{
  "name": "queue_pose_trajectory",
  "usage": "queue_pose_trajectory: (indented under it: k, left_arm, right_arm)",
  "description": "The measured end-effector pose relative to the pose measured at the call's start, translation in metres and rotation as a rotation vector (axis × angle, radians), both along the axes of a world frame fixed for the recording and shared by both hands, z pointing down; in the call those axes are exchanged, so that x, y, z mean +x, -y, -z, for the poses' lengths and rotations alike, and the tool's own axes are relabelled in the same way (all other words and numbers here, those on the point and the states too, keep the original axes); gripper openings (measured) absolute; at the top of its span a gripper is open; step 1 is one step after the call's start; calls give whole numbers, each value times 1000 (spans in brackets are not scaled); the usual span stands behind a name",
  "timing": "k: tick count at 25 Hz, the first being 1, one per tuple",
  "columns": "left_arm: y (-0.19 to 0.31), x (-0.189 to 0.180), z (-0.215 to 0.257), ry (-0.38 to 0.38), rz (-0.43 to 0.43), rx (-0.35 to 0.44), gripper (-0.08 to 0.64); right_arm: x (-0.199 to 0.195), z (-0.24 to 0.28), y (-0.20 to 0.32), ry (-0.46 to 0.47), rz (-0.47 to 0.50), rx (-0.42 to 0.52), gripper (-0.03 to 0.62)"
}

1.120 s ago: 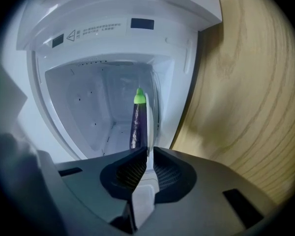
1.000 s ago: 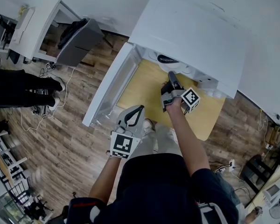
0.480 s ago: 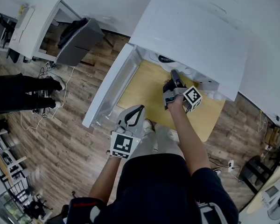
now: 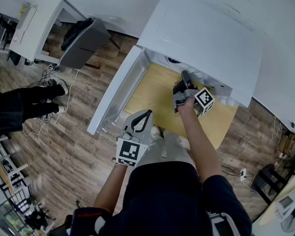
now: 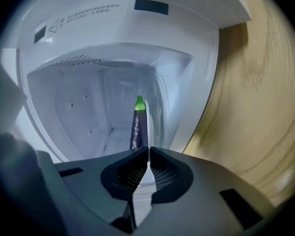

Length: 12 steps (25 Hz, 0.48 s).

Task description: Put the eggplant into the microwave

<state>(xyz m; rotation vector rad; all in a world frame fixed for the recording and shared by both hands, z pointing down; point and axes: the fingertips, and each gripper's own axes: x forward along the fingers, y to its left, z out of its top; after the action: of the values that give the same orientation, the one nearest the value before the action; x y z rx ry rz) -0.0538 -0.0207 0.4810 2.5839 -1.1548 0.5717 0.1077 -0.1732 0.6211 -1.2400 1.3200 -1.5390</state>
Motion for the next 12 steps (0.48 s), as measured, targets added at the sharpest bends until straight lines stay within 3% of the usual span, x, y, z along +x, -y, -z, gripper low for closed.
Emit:
queue_pose_trajectory:
  k: [12]
  left_arm:
    - [0,-5,0,-1,1,3,17]
  right_arm:
    - [-2,3,4,2,0,-3,25]
